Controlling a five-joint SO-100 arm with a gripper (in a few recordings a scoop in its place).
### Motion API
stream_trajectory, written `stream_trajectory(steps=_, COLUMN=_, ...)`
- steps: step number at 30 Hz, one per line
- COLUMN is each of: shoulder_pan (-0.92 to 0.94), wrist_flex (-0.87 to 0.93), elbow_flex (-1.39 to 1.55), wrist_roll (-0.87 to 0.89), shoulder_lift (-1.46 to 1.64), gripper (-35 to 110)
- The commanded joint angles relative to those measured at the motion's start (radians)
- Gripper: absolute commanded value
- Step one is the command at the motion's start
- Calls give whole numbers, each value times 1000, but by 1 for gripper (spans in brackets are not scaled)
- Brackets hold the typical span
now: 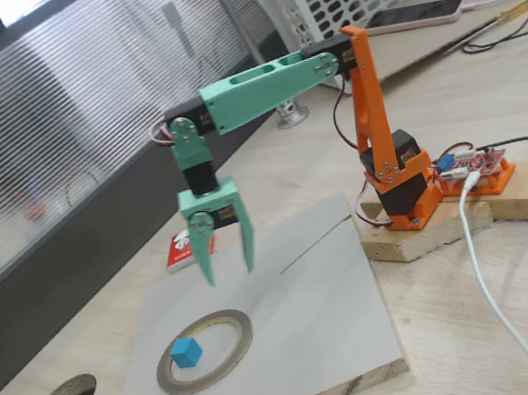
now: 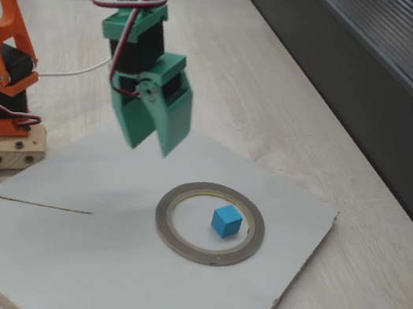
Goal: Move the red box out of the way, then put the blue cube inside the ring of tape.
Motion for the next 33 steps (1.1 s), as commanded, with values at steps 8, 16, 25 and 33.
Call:
stream_trajectory(steps=8, shoulder_pan=225, wrist_flex=9, elbow_flex=83, wrist_roll=3, shoulder_lift=183, gripper=-1)
stream_trajectory(steps=16, shoulder_pan=225, wrist_flex=14, elbow_flex=256, wrist_roll=5, shoulder_lift=275, gripper=0)
stream_trajectory(steps=25, shoulder_pan=225, wrist_flex=15, elbow_flex=512, wrist_roll=8, shoulder_lift=466, gripper=0)
stream_trajectory(steps=33, shoulder_pan=321, wrist_flex=15, elbow_flex=692, wrist_roll=5, shoulder_lift=604, gripper=0)
